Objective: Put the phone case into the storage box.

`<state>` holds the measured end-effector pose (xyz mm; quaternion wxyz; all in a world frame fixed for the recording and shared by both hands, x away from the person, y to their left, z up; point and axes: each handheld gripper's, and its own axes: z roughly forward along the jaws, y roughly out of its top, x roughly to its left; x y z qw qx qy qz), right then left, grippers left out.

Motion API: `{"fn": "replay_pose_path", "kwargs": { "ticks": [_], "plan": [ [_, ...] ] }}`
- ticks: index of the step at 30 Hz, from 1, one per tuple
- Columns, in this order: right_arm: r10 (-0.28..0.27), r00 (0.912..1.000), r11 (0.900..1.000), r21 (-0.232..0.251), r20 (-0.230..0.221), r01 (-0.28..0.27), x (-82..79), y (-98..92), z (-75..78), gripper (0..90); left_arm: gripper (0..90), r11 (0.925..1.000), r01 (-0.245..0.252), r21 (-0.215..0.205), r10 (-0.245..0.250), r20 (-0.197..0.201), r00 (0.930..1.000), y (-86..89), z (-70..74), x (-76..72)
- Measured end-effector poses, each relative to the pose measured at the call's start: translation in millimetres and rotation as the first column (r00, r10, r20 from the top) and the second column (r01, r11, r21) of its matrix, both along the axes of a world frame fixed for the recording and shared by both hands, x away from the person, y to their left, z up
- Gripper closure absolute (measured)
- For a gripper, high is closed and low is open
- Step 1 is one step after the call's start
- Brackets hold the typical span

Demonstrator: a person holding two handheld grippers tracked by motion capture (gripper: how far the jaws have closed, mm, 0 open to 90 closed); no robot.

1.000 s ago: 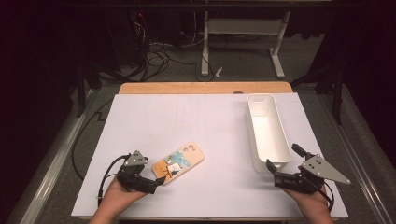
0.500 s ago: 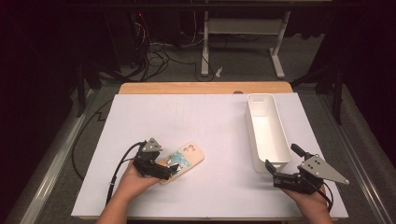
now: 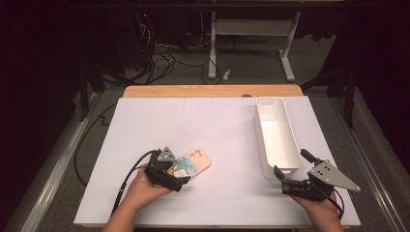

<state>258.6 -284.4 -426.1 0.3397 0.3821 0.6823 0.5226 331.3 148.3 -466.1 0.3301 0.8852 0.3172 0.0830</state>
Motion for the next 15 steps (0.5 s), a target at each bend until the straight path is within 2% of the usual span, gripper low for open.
{"fn": "replay_pose_path", "kwargs": {
  "ticks": [2,5,6,10,15],
  "plan": [
    [0.0,1.0,1.0,-0.001,-0.002,0.0,0.4,-0.1,-0.4,0.1,0.1,1.0,0.0,0.009,0.0,-0.005,1.0,-0.3,-0.5,0.8],
    [0.0,1.0,1.0,-0.003,-0.003,0.0,0.3,0.2,-0.5,0.1,0.1,0.9993,-0.012,0.036,0.013,-0.039,0.9991,-2.5,-4.6,3.7],
    [0.004,1.0,1.0,-0.005,0.001,-0.004,0.3,0.4,-0.5,0.1,0.2,0.9982,-0.009,0.06,0.012,-0.056,0.9984,-5.0,-8.4,4.5],
    [0.003,1.0,1.0,-0.001,-0.001,-0.003,0.2,-0.5,-0.2,0.1,0.1,0.9959,-0.001,0.09,0.004,-0.04,0.9992,-7.5,-8.6,3.4],
    [0.002,1.0,1.0,-0.001,-0.004,-0.002,0.4,-1.3,-0.6,0.1,0.2,0.9956,0.01,0.093,-0.007,-0.036,0.9993,-7.5,-9.3,3.4]
  ]
}}
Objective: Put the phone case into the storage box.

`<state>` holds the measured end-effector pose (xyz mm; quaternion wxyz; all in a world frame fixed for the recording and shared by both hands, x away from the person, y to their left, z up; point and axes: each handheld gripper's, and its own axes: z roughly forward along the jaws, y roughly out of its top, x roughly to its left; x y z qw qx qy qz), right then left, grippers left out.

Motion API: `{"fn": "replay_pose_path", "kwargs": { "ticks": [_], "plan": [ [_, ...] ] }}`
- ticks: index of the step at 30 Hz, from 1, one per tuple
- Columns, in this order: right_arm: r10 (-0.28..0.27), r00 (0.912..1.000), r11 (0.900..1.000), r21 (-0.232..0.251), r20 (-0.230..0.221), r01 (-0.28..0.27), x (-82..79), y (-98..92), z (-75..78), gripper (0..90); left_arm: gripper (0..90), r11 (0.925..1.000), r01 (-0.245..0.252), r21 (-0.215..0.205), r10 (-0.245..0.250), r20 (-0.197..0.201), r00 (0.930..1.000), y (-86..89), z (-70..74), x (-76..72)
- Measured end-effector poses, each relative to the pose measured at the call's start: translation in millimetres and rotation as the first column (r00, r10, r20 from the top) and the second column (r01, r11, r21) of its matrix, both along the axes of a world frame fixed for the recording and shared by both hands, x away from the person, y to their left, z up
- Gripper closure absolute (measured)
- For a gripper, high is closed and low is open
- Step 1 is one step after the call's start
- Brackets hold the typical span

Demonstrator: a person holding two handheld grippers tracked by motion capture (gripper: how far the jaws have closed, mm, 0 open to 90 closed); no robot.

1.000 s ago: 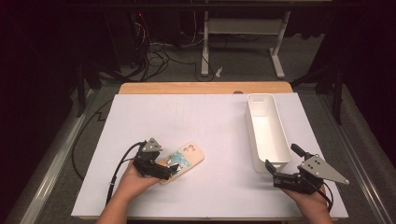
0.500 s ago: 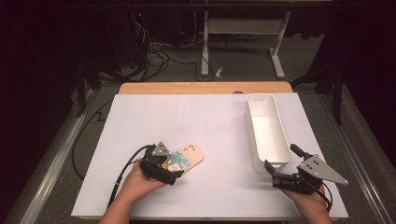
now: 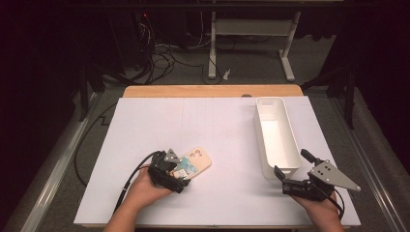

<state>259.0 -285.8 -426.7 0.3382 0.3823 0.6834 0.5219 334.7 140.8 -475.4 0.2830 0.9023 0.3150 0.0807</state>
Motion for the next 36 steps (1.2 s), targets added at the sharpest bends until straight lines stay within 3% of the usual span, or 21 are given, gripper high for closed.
{"fn": "replay_pose_path", "kwargs": {
  "ticks": [14,15,19,25,36],
  "plan": [
    [-0.001,1.0,1.0,-0.001,0.0,0.001,-0.3,1.2,0.1,0.1,0.7,1.0,-0.002,0.009,0.003,-0.018,0.9998,-0.8,-0.2,1.4],
    [-0.006,1.0,1.0,0.002,-0.004,0.006,0.0,0.4,0.2,0.1,2.7,0.9994,-0.004,0.036,0.004,-0.026,0.9997,-3.6,2.1,1.8],
    [-0.013,0.9999,1.0,0.012,-0.006,0.013,0.2,-1.7,0.2,0.1,9.1,0.9977,0.007,0.068,-0.004,-0.048,0.9988,-7.3,6.5,2.4],
    [-0.013,0.9999,1.0,0.014,-0.005,0.013,0.2,-1.8,0.3,0.1,10.4,0.9973,0.012,0.072,-0.007,-0.066,0.9978,-8.2,7.8,3.7],
    [-0.018,0.9998,0.999,0.029,-0.01,0.018,0.5,-4.3,0.2,0.2,11.2,0.9976,0.024,0.064,-0.02,-0.055,0.9983,-6.9,8.4,2.8]
  ]
}}
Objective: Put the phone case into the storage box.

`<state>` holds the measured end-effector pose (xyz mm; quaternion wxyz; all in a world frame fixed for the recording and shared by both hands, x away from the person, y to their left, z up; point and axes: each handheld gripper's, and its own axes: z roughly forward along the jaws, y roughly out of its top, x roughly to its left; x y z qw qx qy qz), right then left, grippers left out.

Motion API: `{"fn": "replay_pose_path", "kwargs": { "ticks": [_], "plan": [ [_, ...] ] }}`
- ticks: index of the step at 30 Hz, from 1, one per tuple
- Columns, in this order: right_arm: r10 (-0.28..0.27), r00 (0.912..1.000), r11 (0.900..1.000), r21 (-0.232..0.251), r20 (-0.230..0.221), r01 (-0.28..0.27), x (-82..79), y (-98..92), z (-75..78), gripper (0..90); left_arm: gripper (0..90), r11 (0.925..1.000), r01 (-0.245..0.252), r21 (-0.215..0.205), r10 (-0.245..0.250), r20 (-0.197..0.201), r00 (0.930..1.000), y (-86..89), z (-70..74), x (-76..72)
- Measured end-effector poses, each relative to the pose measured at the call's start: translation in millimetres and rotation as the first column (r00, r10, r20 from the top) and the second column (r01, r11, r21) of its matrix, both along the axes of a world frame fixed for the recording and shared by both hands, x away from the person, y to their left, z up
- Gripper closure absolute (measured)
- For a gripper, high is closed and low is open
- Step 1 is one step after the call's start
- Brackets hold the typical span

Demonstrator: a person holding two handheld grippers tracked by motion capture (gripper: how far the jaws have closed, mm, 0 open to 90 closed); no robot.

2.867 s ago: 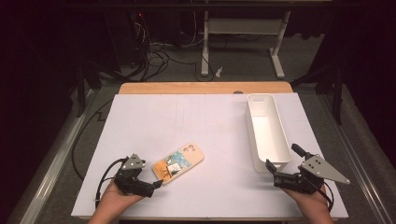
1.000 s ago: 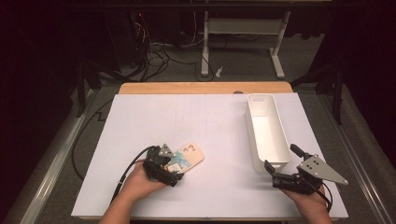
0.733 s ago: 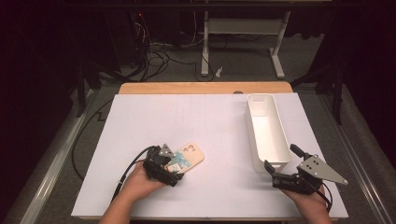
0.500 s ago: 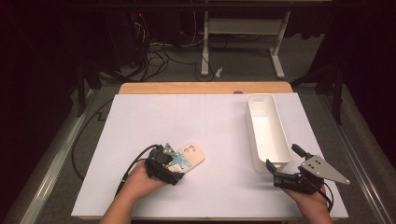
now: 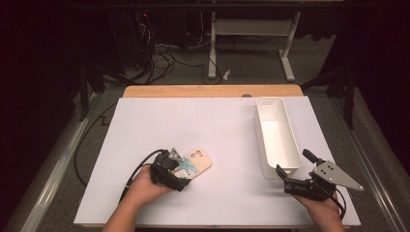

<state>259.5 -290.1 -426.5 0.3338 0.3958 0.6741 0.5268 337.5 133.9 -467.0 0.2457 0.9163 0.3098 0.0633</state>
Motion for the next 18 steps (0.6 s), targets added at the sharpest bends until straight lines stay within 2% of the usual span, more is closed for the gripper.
{"fn": "replay_pose_path", "kwargs": {
  "ticks": [18],
  "plan": [
    [-0.006,1.0,1.0,0.009,0.001,0.006,-0.1,-2.3,0.7,0.2,12.1,0.9996,0.001,-0.027,0.0,0.019,0.9998,2.8,0.0,-2.2]
  ]
}}
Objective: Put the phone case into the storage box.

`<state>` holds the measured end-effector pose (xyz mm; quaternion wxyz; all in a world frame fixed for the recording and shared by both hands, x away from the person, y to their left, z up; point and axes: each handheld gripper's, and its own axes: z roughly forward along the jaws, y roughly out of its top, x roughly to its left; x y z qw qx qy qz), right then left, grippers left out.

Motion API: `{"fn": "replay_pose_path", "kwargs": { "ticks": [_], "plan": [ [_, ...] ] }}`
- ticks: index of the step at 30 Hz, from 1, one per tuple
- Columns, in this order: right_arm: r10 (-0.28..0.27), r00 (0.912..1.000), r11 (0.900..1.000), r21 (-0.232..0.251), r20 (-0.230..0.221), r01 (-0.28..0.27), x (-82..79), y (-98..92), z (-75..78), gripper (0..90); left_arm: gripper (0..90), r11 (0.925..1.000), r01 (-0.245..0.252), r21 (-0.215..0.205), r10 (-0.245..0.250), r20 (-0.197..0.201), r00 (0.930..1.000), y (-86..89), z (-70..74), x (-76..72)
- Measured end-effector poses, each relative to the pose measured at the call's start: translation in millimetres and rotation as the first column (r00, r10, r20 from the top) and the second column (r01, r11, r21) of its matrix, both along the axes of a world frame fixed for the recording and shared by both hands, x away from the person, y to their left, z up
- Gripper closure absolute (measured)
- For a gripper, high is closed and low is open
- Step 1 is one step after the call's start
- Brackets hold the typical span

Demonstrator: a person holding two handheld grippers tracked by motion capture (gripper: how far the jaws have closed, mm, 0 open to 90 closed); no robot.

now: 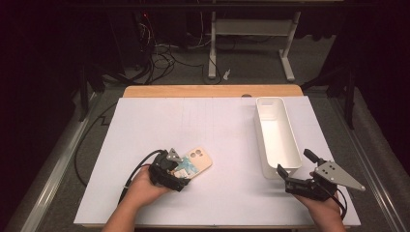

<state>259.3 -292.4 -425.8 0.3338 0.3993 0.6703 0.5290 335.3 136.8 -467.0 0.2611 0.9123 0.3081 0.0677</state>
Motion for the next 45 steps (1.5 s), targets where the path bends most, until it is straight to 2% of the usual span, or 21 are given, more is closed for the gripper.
{"fn": "replay_pose_path", "kwargs": {
  "ticks": [4,9,11,14,15,16,18,20,22,23,25,26,27,30,33,34,35,36,38,41,45],
  "plan": [
    [-0.001,1.0,1.0,0.004,0.0,0.001,0.0,-0.5,0.3,0.2,12.1,0.9999,-0.005,-0.015,0.005,0.002,1.0,1.8,0.4,-0.4],
    [0.001,1.0,1.0,0.002,0.003,-0.001,-0.2,-0.8,0.6,0.2,12.0,0.9971,-0.015,-0.074,0.015,-0.006,0.9999,8.3,1.2,-0.3],
    [0.001,1.0,1.0,0.002,0.003,-0.001,-0.3,-0.8,0.9,0.2,12.0,0.9932,-0.014,-0.116,0.015,0.008,0.9998,11.9,2.3,-2.1],
    [0.002,1.0,1.0,0.003,0.004,-0.002,-0.4,-1.0,1.2,0.3,11.9,0.9901,-0.009,-0.14,0.012,0.022,0.9997,14.1,3.9,-3.7],
    [0.003,1.0,1.0,0.002,0.006,-0.003,-0.5,-1.1,1.4,0.3,11.9,0.985,-0.004,-0.172,0.01,0.035,0.9993,15.9,5.5,-5.8],
    [0.004,1.0,1.0,0.002,0.007,-0.004,-0.6,-1.1,1.5,0.2,11.9,0.985,-0.004,-0.172,0.01,0.035,0.9993,15.9,5.5,-5.8],
    [0.005,1.0,1.0,0.001,0.009,-0.005,-0.9,-1.4,1.8,0.2,11.9,0.9772,-0.003,-0.212,0.014,0.049,0.9987,17.6,7.3,-8.6],
    [0.006,0.9999,1.0,0.003,0.009,-0.006,-1.2,-1.5,2.1,0.3,11.9,0.9673,0.016,-0.253,0.007,0.089,0.996,18.9,11.3,-14.5],
    [0.007,0.9999,1.0,0.004,0.009,-0.007,-1.3,-1.6,2.2,0.2,11.9,0.9649,0.021,-0.262,0.006,0.103,0.9946,19.1,13.0,-16.6],
    [0.007,0.9999,1.0,0.003,0.011,-0.007,-1.4,-1.8,2.4,0.3,11.9,0.9589,0.029,-0.282,0.01,0.138,0.9904,19.9,16.1,-21.3],
    [0.007,0.9999,1.0,0.002,0.012,-0.007,-1.4,-1.9,2.5,0.2,11.9,0.9555,0.032,-0.293,0.013,0.151,0.9884,20.7,17.6,-23.4],
    [0.009,0.9998,1.0,0.001,0.016,-0.009,-1.7,-1.9,3.0,0.2,11.9,0.951,0.039,-0.307,0.017,0.179,0.9836,22.7,20.2,-27.3],
    [0.008,0.9998,1.0,0.001,0.017,-0.008,-2.0,-1.9,3.3,0.3,11.9,0.951,0.039,-0.307,0.017,0.179,0.9836,22.7,20.2,-27.3],
    [0.008,0.9998,1.0,0.005,0.016,-0.008,-2.7,-2.1,3.8,0.2,11.8,0.94,0.058,-0.336,0.011,0.2,0.9798,26.9,21.0,-32.4],
    [0.01,0.9998,1.0,0.005,0.02,-0.01,-3.5,-3.0,4.2,0.2,11.8,0.9365,0.071,-0.343,0.006,0.218,0.9759,31.6,17.2,-40.5],
    [0.011,0.9998,1.0,0.007,0.018,-0.011,-3.7,-3.1,4.3,0.2,11.8,0.9326,0.072,-0.354,0.007,0.217,0.9761,33.5,15.5,-42.7],
    [0.016,0.9996,1.0,0.006,0.022,-0.016,-3.9,-3.1,4.8,0.2,11.8,0.9193,0.074,-0.387,0.011,0.212,0.9771,35.5,13.1,-45.2],
    [0.017,0.9996,1.0,0.005,0.025,-0.017,-4.2,-2.7,5.1,0.3,11.8,0.9145,0.076,-0.397,0.009,0.208,0.978,35.3,12.7,-45.2],
    [0.02,0.9995,1.0,0.005,0.024,-0.021,-4.6,-1.9,5.5,0.3,11.7,0.9123,0.079,-0.402,0.009,0.212,0.9772,34.3,12.6,-45.3],
    [0.035,0.999,0.999,0.002,0.028,-0.035,-6.0,1.1,7.0,0.3,11.8,0.8998,0.092,-0.426,0.0,0.212,0.9773,30.4,11.8,-44.9],
    [0.074,0.9971,0.997,-0.001,0.019,-0.074,-7.9,7.0,8.5,0.4,11.8,0.8944,0.117,-0.432,-0.024,0.215,0.9763,26.0,11.1,-47.2]
  ]
}}
